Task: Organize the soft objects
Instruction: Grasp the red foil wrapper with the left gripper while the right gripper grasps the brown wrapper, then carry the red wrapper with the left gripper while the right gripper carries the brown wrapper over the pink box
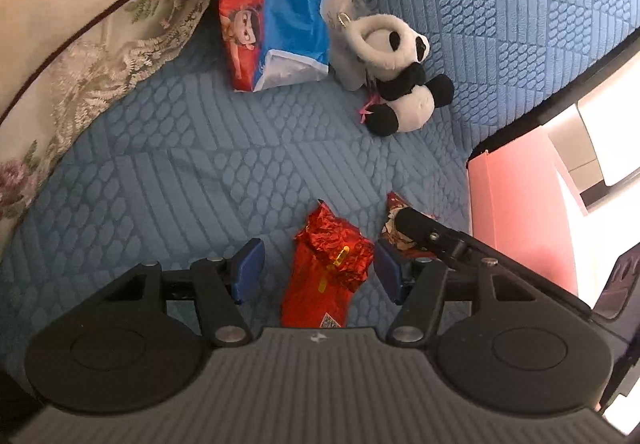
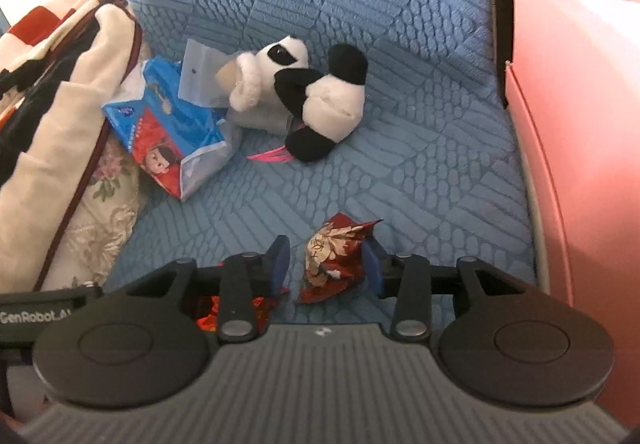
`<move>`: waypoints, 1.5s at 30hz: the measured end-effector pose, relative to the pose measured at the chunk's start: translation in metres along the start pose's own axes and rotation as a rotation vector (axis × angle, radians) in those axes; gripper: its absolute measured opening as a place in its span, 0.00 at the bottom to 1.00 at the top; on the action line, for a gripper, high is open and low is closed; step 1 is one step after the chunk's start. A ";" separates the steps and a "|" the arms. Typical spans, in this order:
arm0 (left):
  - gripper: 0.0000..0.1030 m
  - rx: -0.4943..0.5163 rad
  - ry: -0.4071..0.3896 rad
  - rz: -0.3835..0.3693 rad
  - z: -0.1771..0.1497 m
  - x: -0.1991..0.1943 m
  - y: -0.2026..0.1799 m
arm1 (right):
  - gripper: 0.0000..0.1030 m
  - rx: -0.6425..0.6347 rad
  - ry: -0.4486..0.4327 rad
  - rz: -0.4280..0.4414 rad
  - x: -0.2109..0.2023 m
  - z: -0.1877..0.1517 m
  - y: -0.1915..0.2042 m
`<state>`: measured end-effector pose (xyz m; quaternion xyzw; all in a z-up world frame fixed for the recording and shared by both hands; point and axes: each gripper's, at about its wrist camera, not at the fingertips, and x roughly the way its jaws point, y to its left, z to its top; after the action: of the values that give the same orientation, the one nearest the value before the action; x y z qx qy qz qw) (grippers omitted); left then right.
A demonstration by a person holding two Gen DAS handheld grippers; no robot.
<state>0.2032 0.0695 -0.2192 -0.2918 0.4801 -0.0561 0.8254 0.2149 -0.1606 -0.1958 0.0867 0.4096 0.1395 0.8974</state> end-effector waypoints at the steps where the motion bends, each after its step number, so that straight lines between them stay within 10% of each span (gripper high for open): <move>1: 0.64 0.008 0.000 0.004 0.000 0.001 -0.001 | 0.42 -0.003 0.003 -0.009 0.002 0.000 0.001; 45: 0.57 0.611 -0.113 0.237 -0.038 0.031 -0.077 | 0.36 -0.010 0.045 -0.164 -0.012 -0.012 -0.018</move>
<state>0.2030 -0.0214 -0.2152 0.0245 0.4253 -0.0848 0.9008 0.2013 -0.1805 -0.2002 0.0452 0.4347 0.0692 0.8968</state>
